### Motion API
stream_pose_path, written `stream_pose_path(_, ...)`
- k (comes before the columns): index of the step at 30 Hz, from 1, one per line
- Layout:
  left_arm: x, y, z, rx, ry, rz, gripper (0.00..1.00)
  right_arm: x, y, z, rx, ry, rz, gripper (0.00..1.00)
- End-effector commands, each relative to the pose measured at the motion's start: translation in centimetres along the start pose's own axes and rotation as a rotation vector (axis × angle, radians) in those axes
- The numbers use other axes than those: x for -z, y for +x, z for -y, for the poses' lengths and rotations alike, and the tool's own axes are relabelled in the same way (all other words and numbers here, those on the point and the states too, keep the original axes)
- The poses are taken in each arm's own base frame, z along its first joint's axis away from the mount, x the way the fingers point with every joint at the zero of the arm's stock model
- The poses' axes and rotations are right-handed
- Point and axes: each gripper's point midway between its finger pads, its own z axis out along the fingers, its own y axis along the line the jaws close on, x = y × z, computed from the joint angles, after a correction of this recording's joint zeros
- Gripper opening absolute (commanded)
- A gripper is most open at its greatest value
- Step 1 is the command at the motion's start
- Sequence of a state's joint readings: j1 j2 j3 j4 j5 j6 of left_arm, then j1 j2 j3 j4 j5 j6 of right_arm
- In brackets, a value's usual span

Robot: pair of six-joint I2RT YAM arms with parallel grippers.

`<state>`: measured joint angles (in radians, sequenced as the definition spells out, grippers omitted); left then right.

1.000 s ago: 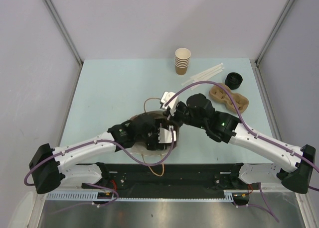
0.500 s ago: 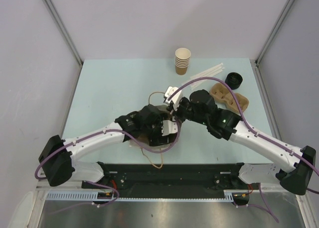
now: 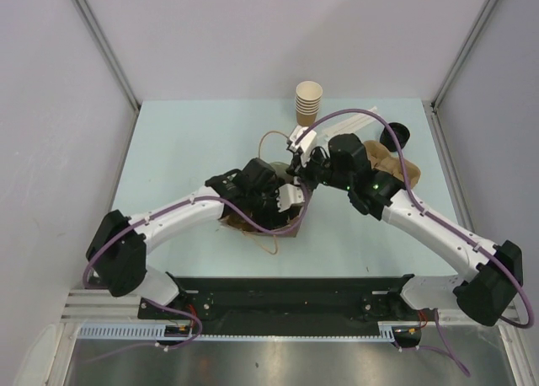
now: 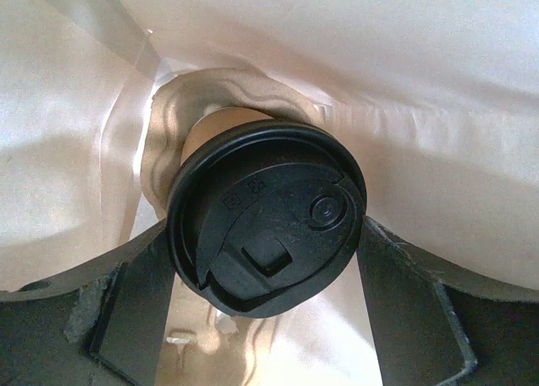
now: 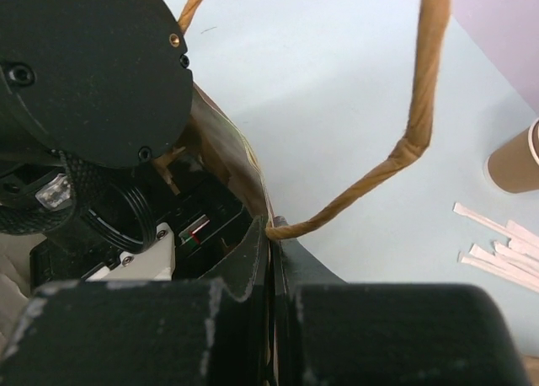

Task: Pack the takeout coffee

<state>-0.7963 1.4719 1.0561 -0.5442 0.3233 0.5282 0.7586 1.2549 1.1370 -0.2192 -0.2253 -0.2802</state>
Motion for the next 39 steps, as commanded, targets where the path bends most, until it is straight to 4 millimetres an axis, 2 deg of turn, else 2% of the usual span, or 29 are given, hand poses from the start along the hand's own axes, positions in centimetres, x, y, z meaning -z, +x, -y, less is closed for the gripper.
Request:
stream_pose_path(1,-1.6,1.3,-0.3,0.14,0.029,-0.055,0.0,-0.7,-0.8,-1.4,-0.046,-0.113,0.041,0.0)
stream_pose_path(7,-3.5,1.7,-1.2,0.188,0.046,-0.081,0.0,-1.3,0.1,0.0,-0.052,-0.106,0.031,0.0)
stream_pose_path(15,-5.5,3.7,-1.4,0.204,0.054,-0.127,0.0,-2.0,0.8,1.1,-0.068,-0.106,0.027,0.0)
stream_pose_path(22,-6.6,6.1,-1.4,0.232,0.037,-0.162,0.0,-2.6,1.7,1.5,-0.081,-0.113,0.011,0.0)
stream_pose_path(26,-6.6,6.2,-1.4,0.252,0.042,-0.155,0.01,-2.8,1.9,1.6,-0.087,-0.117,0.006,0.0)
stream_pose_path(28,-6.2,5.3,-1.4,0.254,0.04,-0.127,0.12,-2.7,1.9,1.6,-0.088,-0.117,0.006,0.0)
stream_pose_path(29,-5.5,4.5,-1.6,0.253,0.033,-0.101,0.18,-2.7,1.9,1.6,-0.087,-0.118,0.006,0.0)
stream_pose_path(30,-5.1,3.5,-1.8,0.249,0.032,-0.073,0.28,-2.6,1.8,1.6,-0.087,-0.117,0.009,0.0)
stream_pose_path(33,-3.5,0.9,-2.4,0.239,0.01,-0.001,0.44,-2.4,1.6,1.7,-0.084,-0.113,0.014,0.0)
stream_pose_path(37,-1.5,-1.8,-2.8,0.222,-0.008,0.075,0.55,-2.3,1.6,1.6,-0.086,-0.115,0.012,0.0)
stream_pose_path(39,-0.5,-2.9,-3.0,0.204,-0.02,0.109,0.66,-2.3,1.7,1.6,-0.087,-0.117,0.011,0.0)
